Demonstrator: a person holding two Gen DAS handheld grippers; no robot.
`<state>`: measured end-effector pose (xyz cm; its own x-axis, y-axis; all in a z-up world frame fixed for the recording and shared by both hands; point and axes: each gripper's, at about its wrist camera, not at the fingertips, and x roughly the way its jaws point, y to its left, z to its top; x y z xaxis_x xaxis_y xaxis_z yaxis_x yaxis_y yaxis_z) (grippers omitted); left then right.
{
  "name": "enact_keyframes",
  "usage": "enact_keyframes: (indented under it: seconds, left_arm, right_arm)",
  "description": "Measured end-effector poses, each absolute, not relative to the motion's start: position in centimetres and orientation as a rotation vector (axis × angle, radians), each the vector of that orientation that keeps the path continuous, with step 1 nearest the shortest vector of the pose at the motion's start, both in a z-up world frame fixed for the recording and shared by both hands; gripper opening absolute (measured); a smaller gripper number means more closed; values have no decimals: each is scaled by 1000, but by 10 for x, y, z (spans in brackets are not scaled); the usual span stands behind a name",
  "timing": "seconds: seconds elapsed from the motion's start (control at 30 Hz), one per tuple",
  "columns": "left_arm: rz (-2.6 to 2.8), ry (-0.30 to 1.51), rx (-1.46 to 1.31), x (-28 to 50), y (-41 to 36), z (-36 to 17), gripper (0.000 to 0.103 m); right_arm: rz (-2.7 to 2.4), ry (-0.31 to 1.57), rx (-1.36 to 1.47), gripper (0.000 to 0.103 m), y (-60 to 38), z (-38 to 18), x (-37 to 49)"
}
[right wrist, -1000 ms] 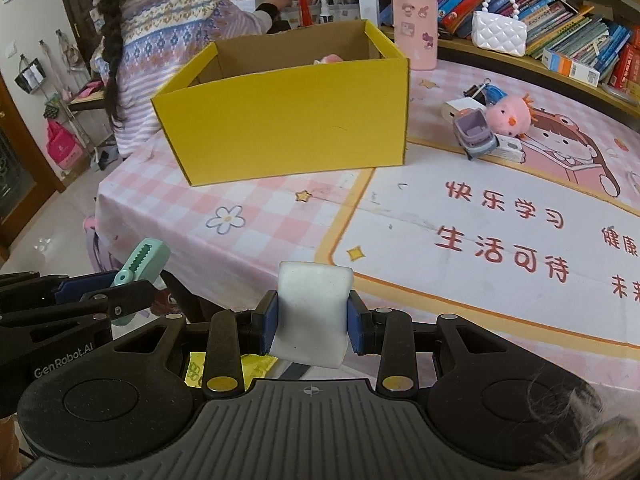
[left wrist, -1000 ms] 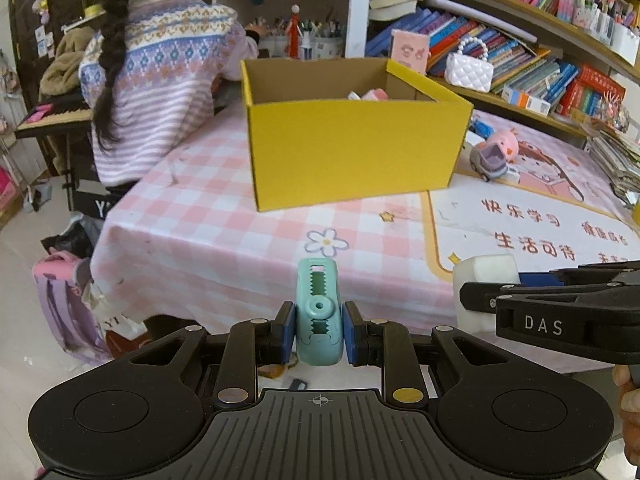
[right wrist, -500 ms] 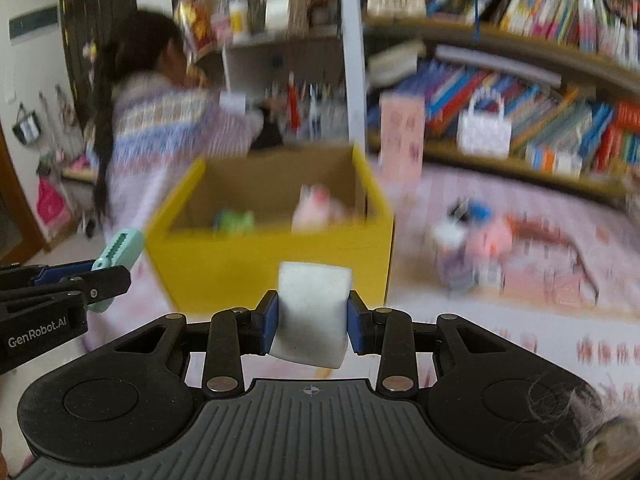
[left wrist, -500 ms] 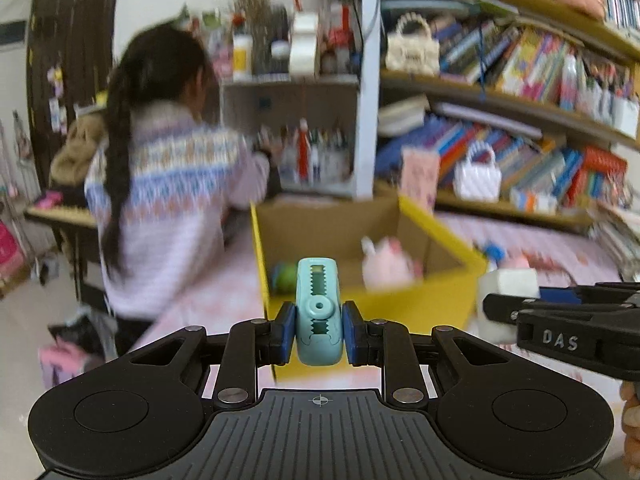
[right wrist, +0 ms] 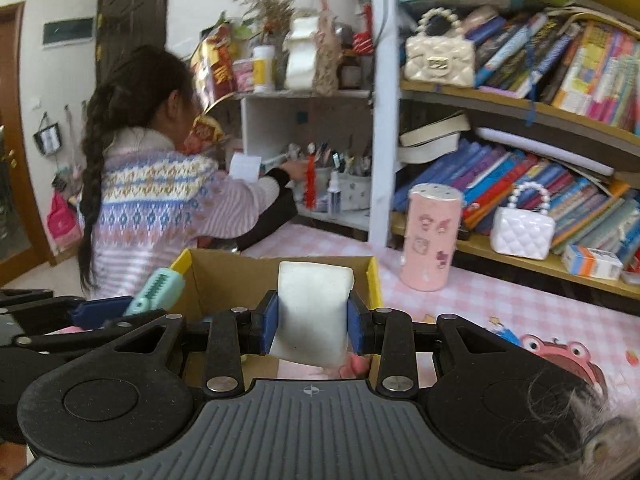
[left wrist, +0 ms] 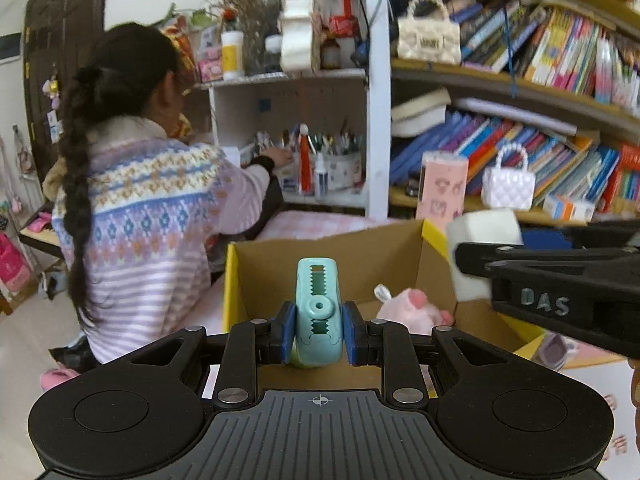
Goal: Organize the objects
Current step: 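Carry the mint-green toy and white foam cube over the yellow box, then open both tools to drop the toy and cube into the box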
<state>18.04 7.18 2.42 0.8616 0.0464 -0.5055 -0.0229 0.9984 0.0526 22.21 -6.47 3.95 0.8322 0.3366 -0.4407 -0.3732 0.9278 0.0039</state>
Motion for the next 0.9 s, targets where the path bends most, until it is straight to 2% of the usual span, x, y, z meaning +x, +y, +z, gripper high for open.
enact_keyframes:
  seconds: [0.57,0.9]
  left_arm:
    - [74,722,156,226,64,-15,23]
    - [99,752,144,235,67,-19,25]
  right_arm:
    - [571,704,-284,32,-35,-14,296]
    - [605,699,-342,34,-27,-18,304]
